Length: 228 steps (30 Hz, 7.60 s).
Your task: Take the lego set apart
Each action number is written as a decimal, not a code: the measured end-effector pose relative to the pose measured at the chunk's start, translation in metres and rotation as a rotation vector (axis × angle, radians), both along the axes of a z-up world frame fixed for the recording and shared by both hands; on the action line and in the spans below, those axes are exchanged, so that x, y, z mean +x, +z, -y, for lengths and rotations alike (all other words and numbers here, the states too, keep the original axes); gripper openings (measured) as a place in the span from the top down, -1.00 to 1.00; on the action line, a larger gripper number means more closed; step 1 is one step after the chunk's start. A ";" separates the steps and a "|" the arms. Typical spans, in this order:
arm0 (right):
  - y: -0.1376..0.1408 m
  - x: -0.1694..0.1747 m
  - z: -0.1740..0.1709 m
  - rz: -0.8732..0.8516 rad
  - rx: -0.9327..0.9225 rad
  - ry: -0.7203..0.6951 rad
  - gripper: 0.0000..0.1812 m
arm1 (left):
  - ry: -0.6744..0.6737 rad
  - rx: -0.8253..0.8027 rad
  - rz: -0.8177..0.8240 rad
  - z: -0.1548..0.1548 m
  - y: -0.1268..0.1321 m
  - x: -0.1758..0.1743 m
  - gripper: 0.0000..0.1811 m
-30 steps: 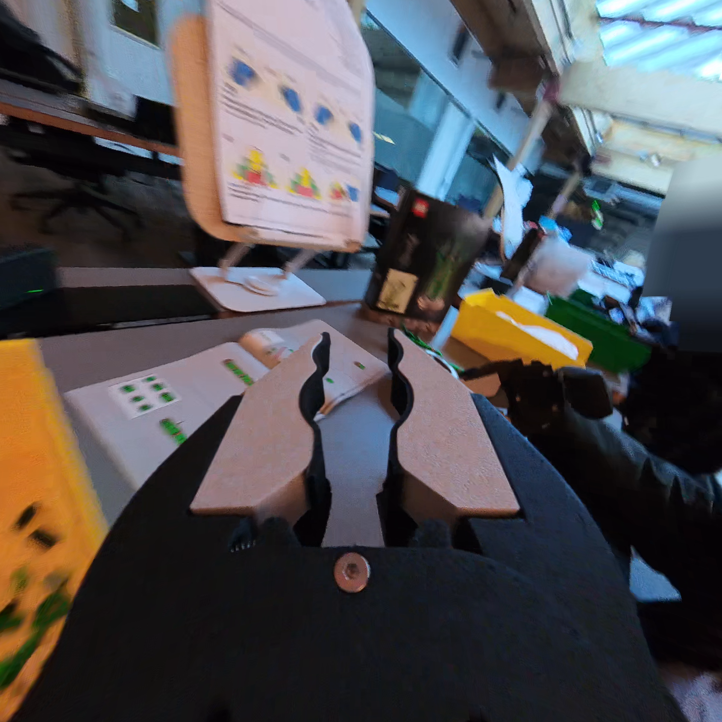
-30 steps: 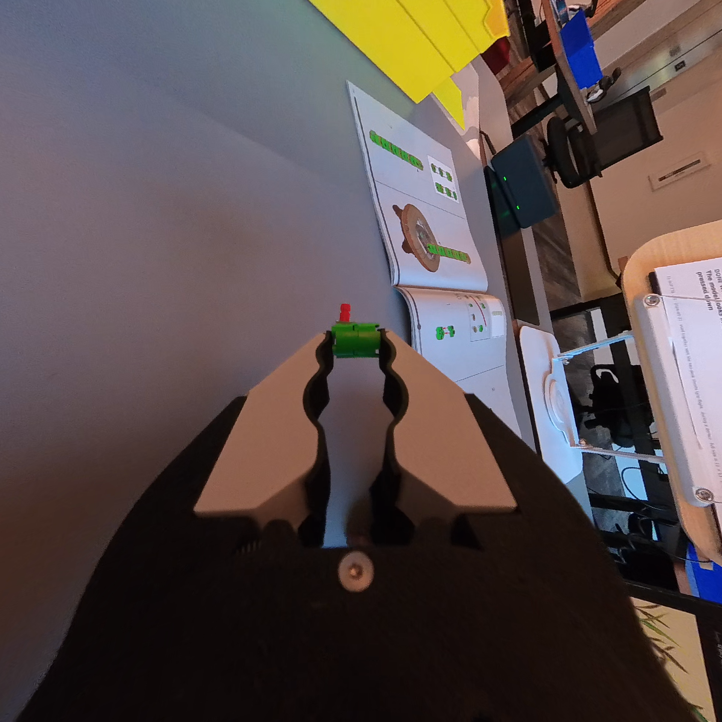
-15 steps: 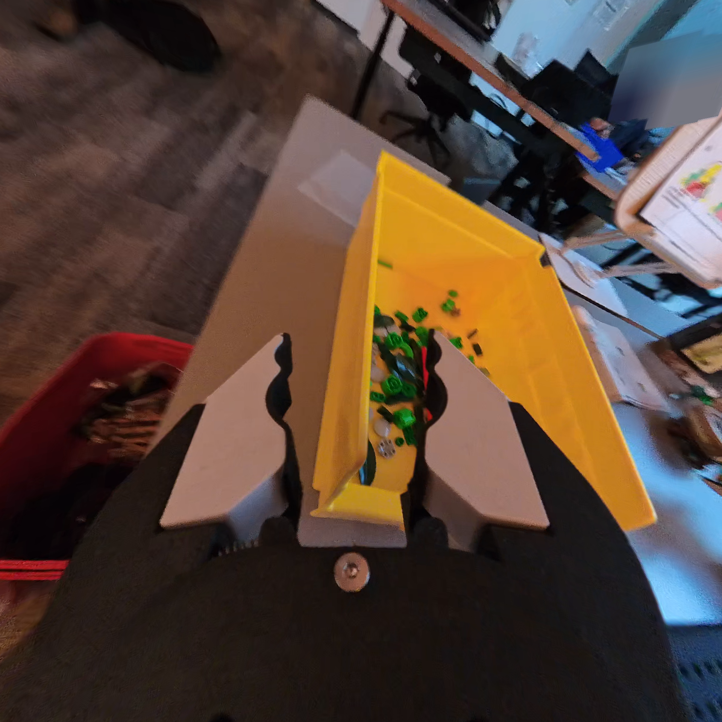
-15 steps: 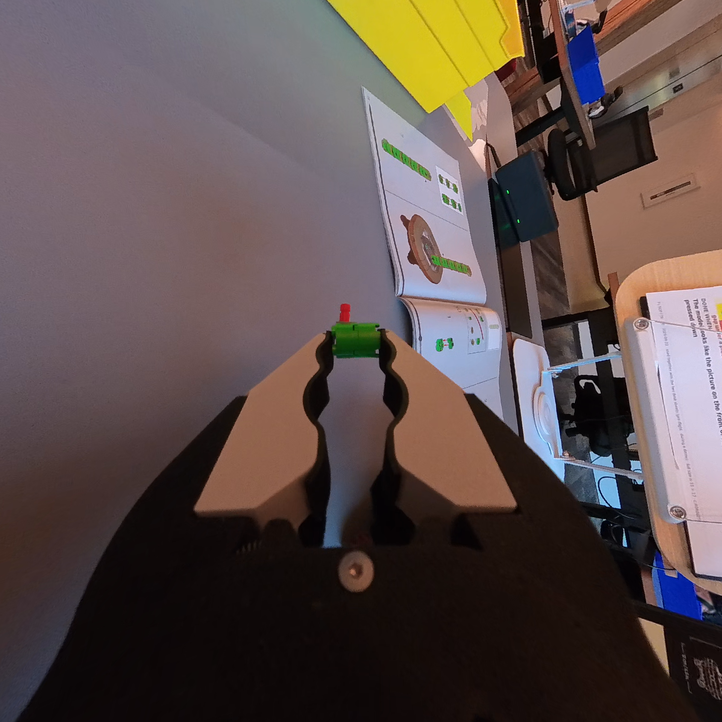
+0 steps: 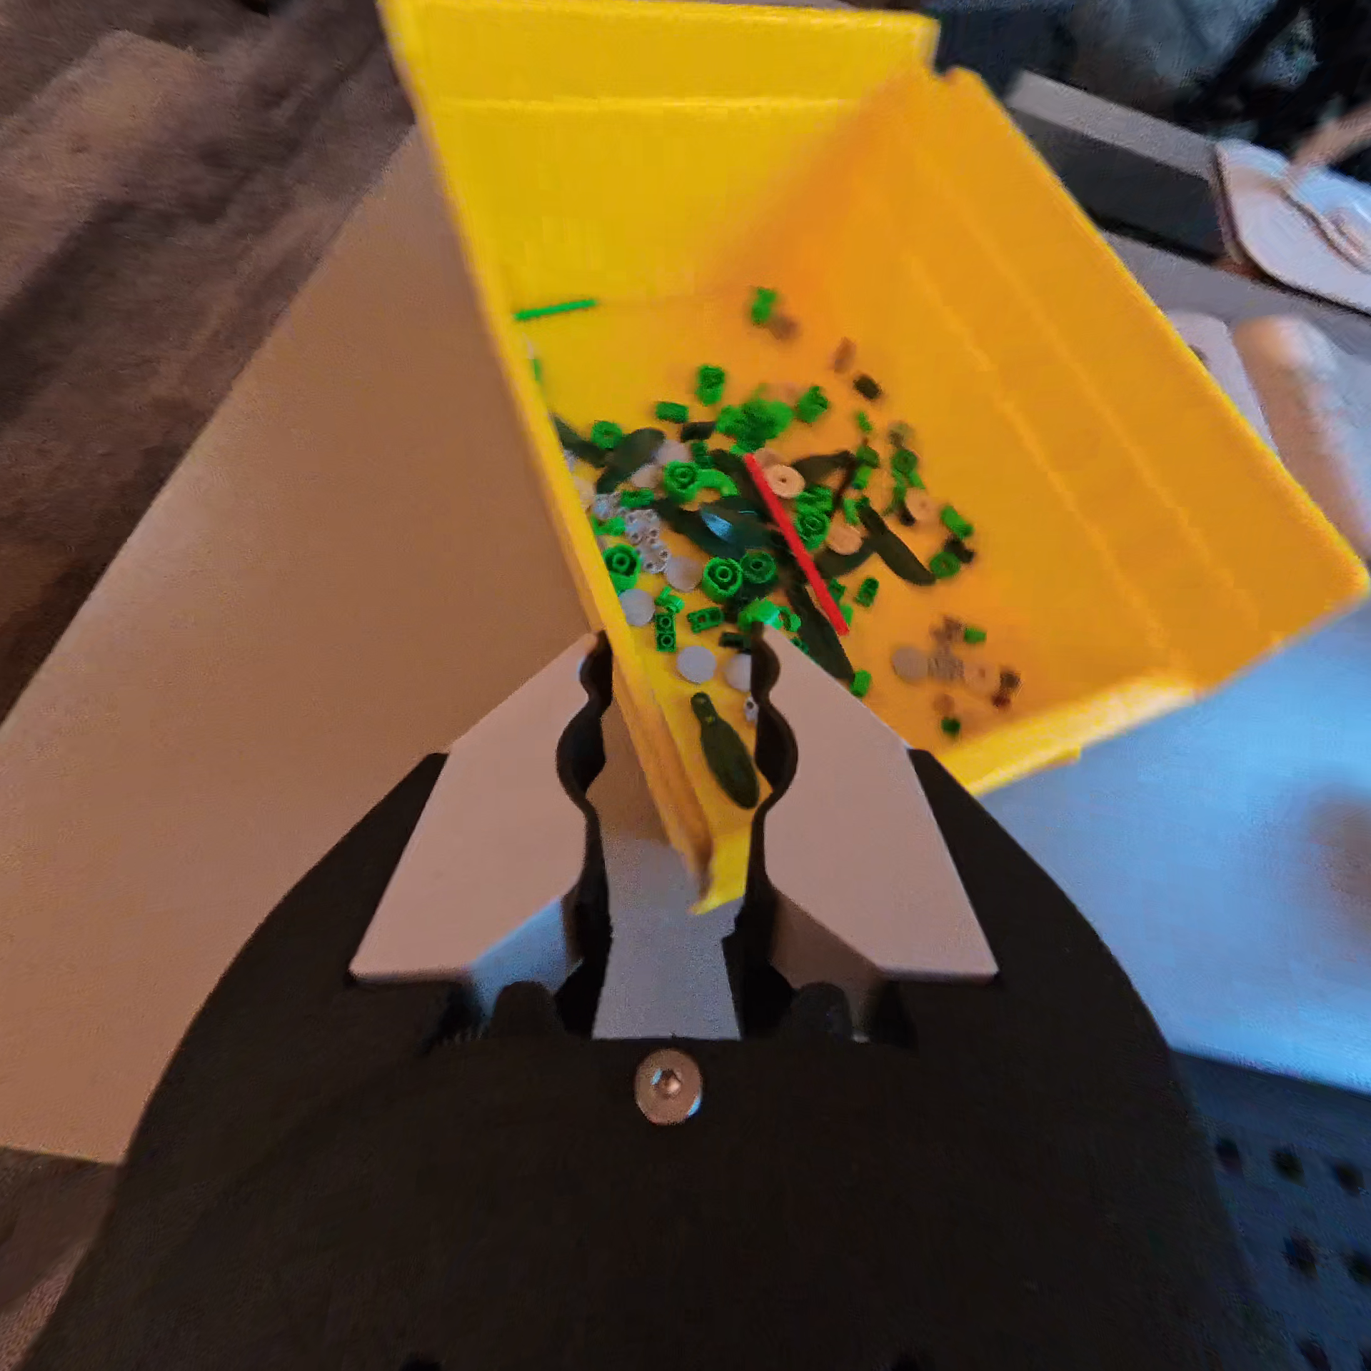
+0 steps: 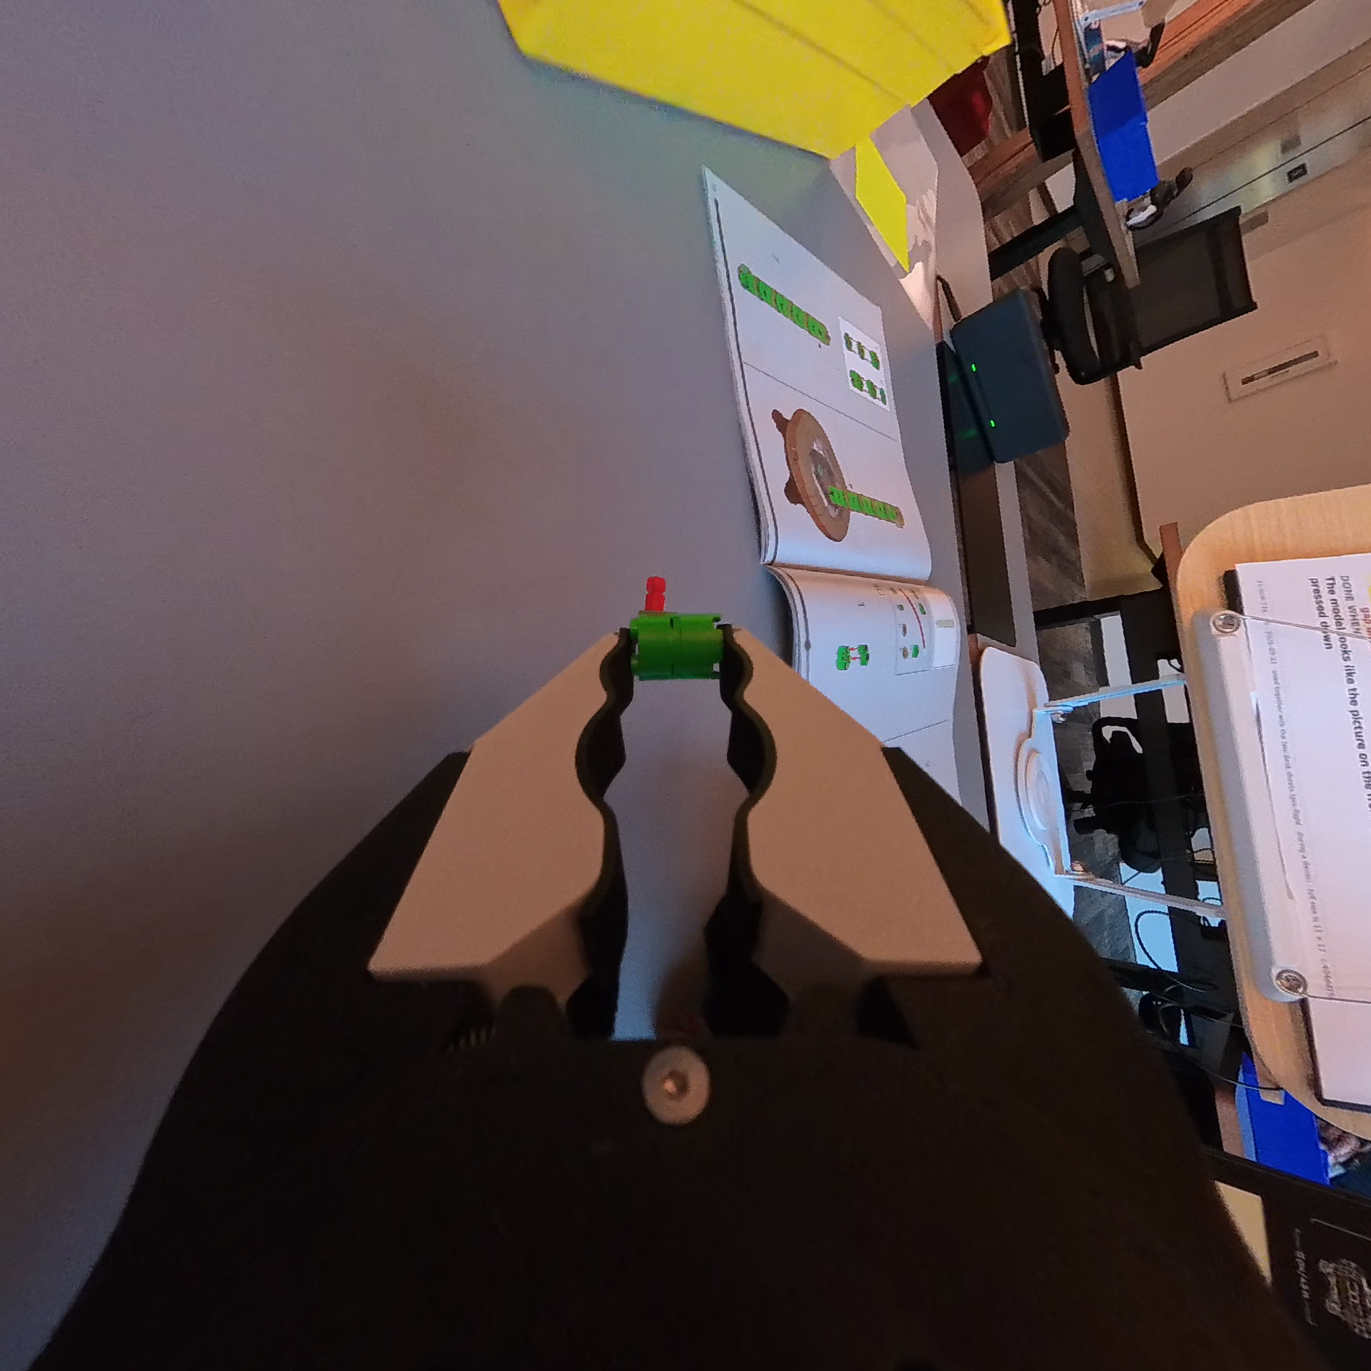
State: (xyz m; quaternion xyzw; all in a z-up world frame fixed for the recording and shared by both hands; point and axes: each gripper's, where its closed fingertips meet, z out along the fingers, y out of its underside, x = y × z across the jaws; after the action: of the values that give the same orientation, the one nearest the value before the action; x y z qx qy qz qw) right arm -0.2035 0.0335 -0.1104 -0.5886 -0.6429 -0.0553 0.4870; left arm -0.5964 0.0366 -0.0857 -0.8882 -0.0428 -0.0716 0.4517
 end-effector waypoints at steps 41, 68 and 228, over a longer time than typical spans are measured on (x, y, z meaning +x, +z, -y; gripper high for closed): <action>-0.008 -0.002 0.006 0.051 -0.008 0.021 0.76 | -0.081 -0.102 0.298 -0.083 0.004 -0.080 0.74; 0.009 -0.016 0.010 -0.090 -0.031 0.063 0.76 | 0.061 0.688 0.005 -0.025 0.146 -0.055 0.67; 0.085 0.005 0.046 -0.767 -0.857 0.142 0.84 | -1.427 0.770 -0.414 0.049 0.053 0.412 0.83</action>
State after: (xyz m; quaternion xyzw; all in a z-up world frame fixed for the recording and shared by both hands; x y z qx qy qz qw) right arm -0.1985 -0.0122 -0.0252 -0.6666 -0.4235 0.4599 0.4059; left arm -0.1842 -0.0128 -0.0329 -0.4811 0.6410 -0.1854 0.5686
